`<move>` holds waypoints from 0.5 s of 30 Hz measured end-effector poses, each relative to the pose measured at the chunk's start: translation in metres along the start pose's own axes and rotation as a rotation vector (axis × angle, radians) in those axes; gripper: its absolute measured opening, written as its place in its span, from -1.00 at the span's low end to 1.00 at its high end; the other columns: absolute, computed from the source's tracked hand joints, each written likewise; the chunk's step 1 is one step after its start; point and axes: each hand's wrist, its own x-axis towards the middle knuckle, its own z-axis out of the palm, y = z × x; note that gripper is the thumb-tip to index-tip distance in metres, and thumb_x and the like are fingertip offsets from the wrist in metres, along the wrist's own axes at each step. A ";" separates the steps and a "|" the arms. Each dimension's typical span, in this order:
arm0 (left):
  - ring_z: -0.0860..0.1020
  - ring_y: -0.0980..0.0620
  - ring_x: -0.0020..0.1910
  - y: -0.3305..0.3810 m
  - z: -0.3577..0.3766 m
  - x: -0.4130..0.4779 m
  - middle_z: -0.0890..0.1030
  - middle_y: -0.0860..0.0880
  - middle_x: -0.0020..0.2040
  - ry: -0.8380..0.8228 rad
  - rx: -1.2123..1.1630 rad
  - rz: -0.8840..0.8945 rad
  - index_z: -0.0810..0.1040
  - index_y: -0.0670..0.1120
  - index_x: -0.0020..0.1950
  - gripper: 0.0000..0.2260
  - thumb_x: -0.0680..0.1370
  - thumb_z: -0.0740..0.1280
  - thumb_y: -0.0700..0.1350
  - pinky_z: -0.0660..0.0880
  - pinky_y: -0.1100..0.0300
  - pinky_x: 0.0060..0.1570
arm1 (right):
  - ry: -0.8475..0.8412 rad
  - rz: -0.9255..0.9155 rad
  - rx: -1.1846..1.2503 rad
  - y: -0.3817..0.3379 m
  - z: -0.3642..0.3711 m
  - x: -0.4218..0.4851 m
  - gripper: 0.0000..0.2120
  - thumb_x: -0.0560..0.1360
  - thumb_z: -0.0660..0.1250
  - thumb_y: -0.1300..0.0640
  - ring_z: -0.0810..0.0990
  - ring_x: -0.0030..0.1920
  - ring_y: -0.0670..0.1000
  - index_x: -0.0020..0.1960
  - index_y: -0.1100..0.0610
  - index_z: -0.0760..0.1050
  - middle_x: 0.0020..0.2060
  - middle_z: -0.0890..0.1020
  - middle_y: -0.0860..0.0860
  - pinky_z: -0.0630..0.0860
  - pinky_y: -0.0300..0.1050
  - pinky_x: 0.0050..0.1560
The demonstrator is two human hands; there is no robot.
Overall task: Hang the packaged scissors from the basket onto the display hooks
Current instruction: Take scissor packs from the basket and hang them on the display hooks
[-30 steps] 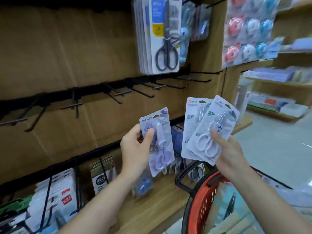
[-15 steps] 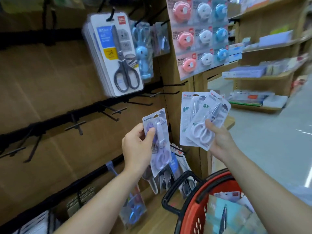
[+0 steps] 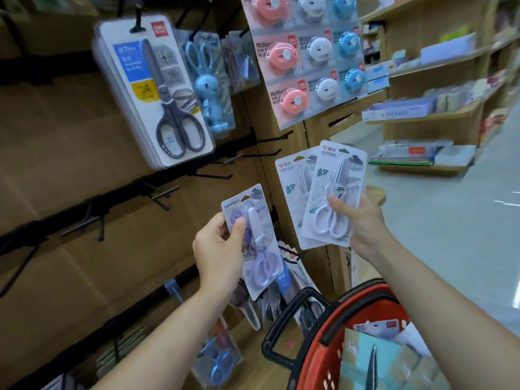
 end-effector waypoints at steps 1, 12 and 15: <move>0.72 0.09 -0.08 -0.001 -0.001 0.000 0.74 0.16 -0.11 0.011 -0.006 -0.011 0.66 0.17 -0.06 -0.77 0.64 0.38 -0.18 0.68 -0.12 -0.01 | -0.042 0.012 0.020 -0.002 -0.001 -0.001 -0.30 0.24 0.66 0.10 0.67 0.21 0.26 0.33 0.21 0.57 0.21 0.68 0.22 0.59 0.26 0.24; 0.71 0.11 -0.07 -0.008 -0.013 0.002 0.74 0.17 -0.11 0.049 0.003 -0.013 0.66 0.17 -0.07 -0.79 0.63 0.40 -0.15 0.66 -0.14 0.02 | -0.047 0.073 0.073 -0.001 0.041 0.017 -0.41 0.40 0.52 0.21 0.67 0.23 0.21 0.41 0.21 0.50 0.23 0.68 0.16 0.59 0.23 0.23; 0.71 0.17 -0.06 -0.012 -0.019 0.002 0.74 0.18 -0.08 0.042 -0.023 -0.013 0.65 0.16 -0.04 -0.79 0.64 0.39 -0.17 0.68 -0.02 0.01 | -0.083 0.091 0.118 0.002 0.038 0.014 -0.42 0.46 0.46 0.22 0.65 0.26 0.20 0.46 0.18 0.46 0.29 0.65 0.17 0.58 0.22 0.24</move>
